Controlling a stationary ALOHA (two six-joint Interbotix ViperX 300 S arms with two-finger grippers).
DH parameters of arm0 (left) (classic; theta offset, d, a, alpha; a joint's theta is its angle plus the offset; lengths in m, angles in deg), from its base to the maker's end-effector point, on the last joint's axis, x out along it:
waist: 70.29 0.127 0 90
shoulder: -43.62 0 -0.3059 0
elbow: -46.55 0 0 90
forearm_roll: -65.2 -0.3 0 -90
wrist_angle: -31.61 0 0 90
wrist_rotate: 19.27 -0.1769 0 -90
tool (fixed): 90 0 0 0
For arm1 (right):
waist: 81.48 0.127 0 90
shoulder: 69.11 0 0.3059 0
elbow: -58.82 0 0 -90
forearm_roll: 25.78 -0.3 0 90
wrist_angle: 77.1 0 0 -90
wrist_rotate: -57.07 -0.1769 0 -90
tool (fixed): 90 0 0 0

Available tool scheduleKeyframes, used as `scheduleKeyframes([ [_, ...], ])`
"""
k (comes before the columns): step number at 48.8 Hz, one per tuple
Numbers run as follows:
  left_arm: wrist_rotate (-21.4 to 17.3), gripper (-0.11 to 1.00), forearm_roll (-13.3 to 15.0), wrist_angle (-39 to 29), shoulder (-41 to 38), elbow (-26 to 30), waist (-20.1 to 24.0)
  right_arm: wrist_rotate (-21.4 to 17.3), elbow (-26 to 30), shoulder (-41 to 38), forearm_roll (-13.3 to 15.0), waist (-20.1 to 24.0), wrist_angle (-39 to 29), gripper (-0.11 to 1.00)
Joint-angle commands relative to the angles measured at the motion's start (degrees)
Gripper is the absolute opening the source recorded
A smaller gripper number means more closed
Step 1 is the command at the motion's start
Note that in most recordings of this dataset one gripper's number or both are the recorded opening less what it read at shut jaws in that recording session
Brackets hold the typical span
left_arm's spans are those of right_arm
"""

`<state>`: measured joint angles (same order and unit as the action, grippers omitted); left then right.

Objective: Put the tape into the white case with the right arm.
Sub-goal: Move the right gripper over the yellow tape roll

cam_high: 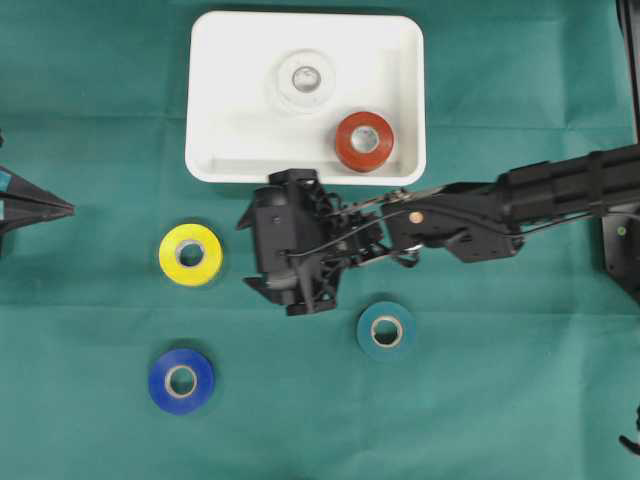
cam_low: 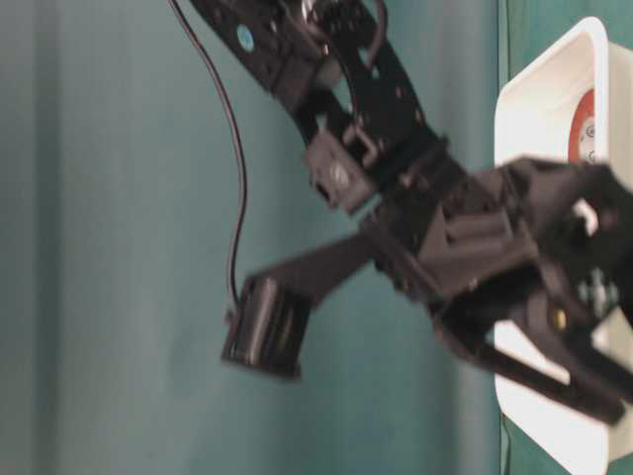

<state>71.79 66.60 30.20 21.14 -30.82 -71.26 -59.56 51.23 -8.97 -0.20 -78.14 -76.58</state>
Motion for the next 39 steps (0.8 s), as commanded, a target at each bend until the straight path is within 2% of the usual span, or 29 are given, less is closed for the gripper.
scheduleKeyframes([
  [1, -0.09, 0.0, 0.0, 0.44, -0.44, 0.53, 0.09, -0.09, 3.25, -0.26, 0.09, 0.18, 0.18, 0.52],
  [24, -0.09, 0.0, 0.0, 0.53, -0.44, 0.53, 0.09, -0.7, 13.18, -6.77, -0.09, 0.7, -1.49, 0.52],
  [39, -0.09, 0.0, 0.0, 0.53, -0.44, 0.53, 0.09, -0.7, 15.64, -8.88, -0.09, 0.7, -3.08, 0.52],
])
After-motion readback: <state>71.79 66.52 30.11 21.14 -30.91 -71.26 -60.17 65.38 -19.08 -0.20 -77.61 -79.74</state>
